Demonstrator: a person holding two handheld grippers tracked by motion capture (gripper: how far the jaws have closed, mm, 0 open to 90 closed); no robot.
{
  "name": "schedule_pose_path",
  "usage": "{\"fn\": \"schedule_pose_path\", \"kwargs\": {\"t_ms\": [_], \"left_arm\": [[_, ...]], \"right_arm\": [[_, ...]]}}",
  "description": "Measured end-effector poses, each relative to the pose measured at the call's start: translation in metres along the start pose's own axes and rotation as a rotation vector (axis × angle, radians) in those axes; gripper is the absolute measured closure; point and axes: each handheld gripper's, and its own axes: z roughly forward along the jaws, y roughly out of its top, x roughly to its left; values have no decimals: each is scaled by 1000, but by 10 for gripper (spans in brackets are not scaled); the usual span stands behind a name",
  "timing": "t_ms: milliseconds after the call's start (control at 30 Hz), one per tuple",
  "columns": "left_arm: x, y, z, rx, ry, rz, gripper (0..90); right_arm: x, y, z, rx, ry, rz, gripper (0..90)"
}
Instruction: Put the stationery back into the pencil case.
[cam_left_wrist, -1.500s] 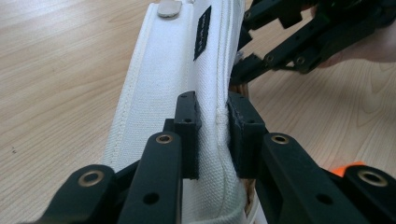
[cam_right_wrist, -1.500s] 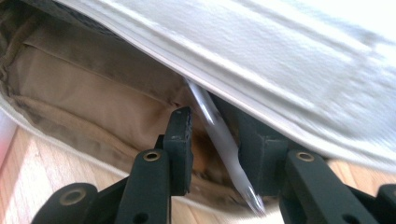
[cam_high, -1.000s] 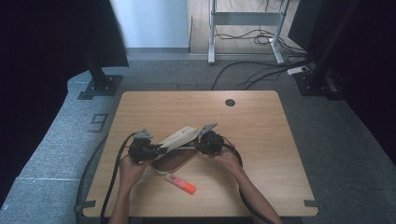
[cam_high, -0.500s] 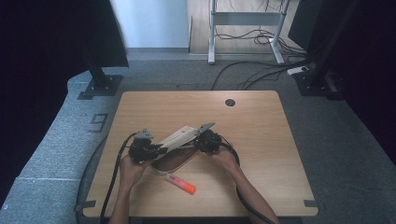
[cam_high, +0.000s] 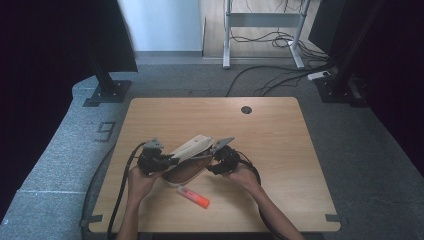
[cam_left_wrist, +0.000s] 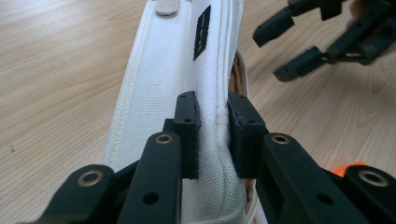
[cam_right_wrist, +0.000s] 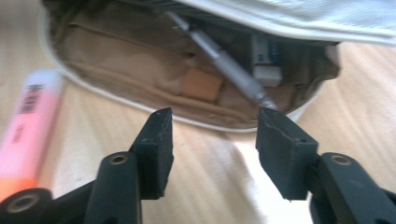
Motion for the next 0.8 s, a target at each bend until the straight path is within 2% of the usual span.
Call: {"fn": "schedule_pose_path", "kwargs": {"t_ms": [267,800], "left_arm": [[0,0,0,0,1,1,752],[-1,0,0,-2,2,-2,751]], "right_arm": [[21,-7,-8,-22,70,1,382],[68,-16,0,-13,190,-51,426]]}}
